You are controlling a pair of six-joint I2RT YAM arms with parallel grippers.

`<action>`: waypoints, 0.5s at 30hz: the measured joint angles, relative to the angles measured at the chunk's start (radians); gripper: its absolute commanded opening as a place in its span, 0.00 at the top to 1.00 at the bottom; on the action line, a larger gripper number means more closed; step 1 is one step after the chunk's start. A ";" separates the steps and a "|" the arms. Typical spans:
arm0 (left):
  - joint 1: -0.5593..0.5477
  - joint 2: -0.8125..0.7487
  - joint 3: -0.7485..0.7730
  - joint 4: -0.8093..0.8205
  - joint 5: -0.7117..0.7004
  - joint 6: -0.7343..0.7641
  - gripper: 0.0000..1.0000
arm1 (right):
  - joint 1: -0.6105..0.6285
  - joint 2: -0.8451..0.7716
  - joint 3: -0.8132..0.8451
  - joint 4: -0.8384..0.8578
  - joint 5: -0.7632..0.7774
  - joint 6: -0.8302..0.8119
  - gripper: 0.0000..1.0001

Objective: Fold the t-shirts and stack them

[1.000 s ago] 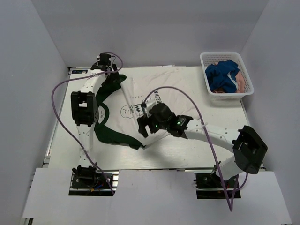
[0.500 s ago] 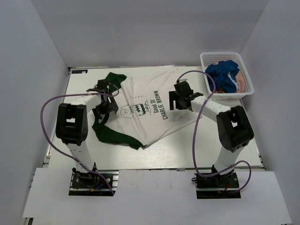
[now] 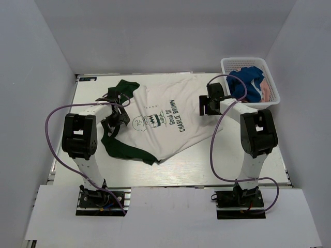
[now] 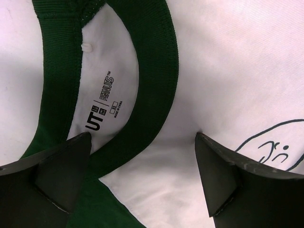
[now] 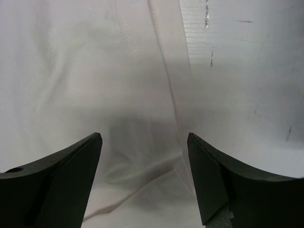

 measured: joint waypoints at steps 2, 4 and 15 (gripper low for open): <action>0.000 0.000 0.000 0.000 0.000 -0.002 0.00 | -0.004 0.011 0.002 -0.002 -0.019 0.001 0.39; 0.000 0.000 0.000 0.000 -0.001 -0.003 0.00 | -0.008 0.016 0.002 -0.011 -0.032 0.002 0.52; 0.004 -0.002 0.002 -0.012 -0.012 -0.022 0.00 | -0.011 -0.054 -0.102 -0.027 0.024 0.039 1.00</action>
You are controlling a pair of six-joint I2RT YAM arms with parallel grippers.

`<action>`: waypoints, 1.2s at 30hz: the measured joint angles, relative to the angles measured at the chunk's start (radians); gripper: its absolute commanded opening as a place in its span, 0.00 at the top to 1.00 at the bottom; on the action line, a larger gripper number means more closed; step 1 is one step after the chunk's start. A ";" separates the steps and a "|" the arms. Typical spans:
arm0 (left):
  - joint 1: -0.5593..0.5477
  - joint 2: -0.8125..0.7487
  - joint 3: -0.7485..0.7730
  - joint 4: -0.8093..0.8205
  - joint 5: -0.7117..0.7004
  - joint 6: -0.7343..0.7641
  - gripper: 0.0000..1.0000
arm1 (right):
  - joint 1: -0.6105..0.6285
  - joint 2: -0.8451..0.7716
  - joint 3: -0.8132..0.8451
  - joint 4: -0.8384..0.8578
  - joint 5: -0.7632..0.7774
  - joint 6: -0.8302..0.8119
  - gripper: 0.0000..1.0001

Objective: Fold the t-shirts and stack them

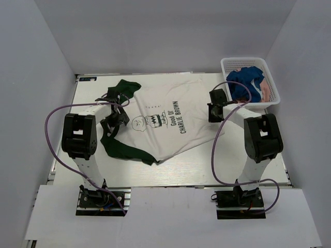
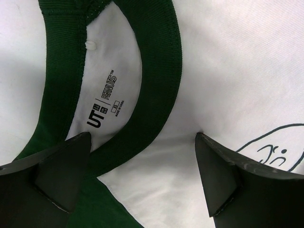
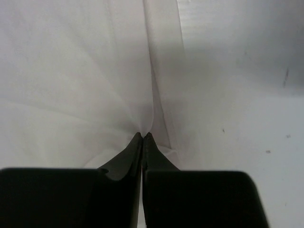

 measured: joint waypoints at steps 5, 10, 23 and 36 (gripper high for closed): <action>0.005 -0.002 0.000 -0.005 0.000 -0.002 0.00 | 0.000 -0.143 -0.111 -0.023 0.021 0.035 1.00; 0.005 -0.003 0.000 -0.010 -0.005 -0.003 0.00 | 0.002 -0.456 -0.289 -0.067 0.011 0.138 1.00; 0.005 -0.006 0.002 -0.032 -0.008 -0.004 0.00 | 0.005 -0.967 -0.660 -0.315 -0.079 0.363 0.10; -0.002 -0.046 0.162 -0.071 -0.015 0.042 0.00 | 0.036 -0.565 -0.382 -0.146 -0.084 0.277 0.10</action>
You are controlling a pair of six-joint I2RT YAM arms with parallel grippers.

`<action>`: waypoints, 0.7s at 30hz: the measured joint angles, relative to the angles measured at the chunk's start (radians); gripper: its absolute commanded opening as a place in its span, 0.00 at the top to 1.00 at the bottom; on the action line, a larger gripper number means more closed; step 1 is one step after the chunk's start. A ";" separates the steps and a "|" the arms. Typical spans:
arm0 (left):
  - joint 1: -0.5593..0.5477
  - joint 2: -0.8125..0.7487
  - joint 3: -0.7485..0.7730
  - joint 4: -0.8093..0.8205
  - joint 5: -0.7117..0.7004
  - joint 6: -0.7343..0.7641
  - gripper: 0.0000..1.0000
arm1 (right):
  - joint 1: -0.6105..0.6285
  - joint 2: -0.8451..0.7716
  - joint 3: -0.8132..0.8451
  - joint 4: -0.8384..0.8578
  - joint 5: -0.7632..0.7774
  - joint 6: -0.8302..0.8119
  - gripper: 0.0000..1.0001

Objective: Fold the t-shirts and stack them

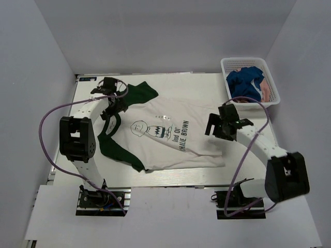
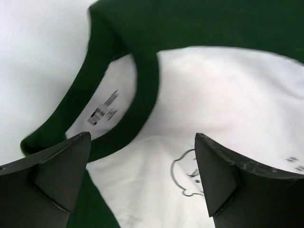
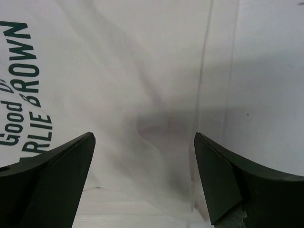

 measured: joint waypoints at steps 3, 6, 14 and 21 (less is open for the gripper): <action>0.000 0.005 0.040 0.021 0.031 0.026 0.00 | 0.018 0.134 0.058 0.035 -0.008 -0.014 0.10; 0.000 0.054 0.102 0.024 0.068 0.041 0.00 | 0.032 0.259 0.124 0.050 -0.017 -0.022 0.10; 0.003 0.287 0.204 0.031 0.132 0.071 0.00 | 0.037 0.550 0.367 0.037 0.001 -0.025 0.10; 0.027 0.449 0.470 -0.055 0.100 0.087 0.00 | 0.002 0.834 0.760 0.010 0.035 -0.023 0.10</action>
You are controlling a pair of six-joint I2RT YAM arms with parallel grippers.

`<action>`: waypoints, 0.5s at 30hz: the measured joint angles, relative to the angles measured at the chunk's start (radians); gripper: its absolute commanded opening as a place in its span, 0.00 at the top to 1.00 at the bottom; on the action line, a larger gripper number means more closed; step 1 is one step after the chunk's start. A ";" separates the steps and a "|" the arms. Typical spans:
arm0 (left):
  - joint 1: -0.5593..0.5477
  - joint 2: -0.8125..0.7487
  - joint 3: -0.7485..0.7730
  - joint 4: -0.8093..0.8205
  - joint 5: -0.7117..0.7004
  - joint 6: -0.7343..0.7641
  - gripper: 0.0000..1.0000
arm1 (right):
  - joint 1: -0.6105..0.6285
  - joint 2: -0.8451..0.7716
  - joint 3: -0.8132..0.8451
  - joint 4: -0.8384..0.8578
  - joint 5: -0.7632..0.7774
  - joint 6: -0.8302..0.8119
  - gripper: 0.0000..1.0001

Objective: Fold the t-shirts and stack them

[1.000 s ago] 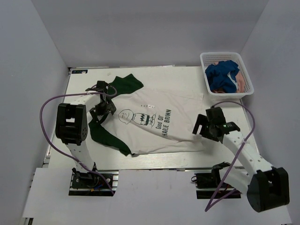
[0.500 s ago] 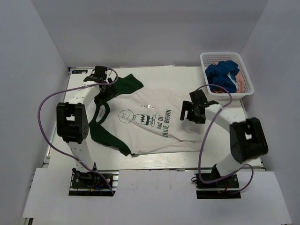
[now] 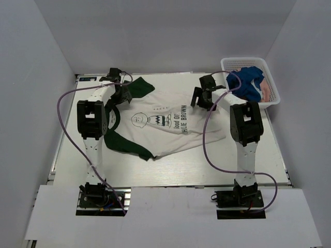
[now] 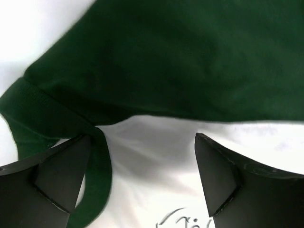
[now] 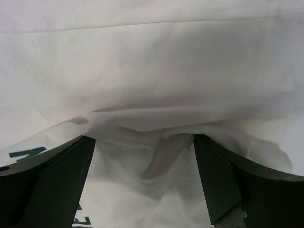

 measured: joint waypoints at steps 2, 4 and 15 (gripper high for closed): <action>0.018 0.080 0.132 -0.034 -0.013 -0.006 0.00 | -0.019 0.064 0.095 0.011 0.004 0.009 0.10; 0.044 0.169 0.289 -0.077 -0.011 -0.016 0.00 | -0.040 0.108 0.163 0.024 -0.001 0.017 0.10; 0.168 0.066 0.165 0.038 0.138 -0.008 0.00 | -0.032 -0.046 0.113 0.123 -0.074 -0.194 0.10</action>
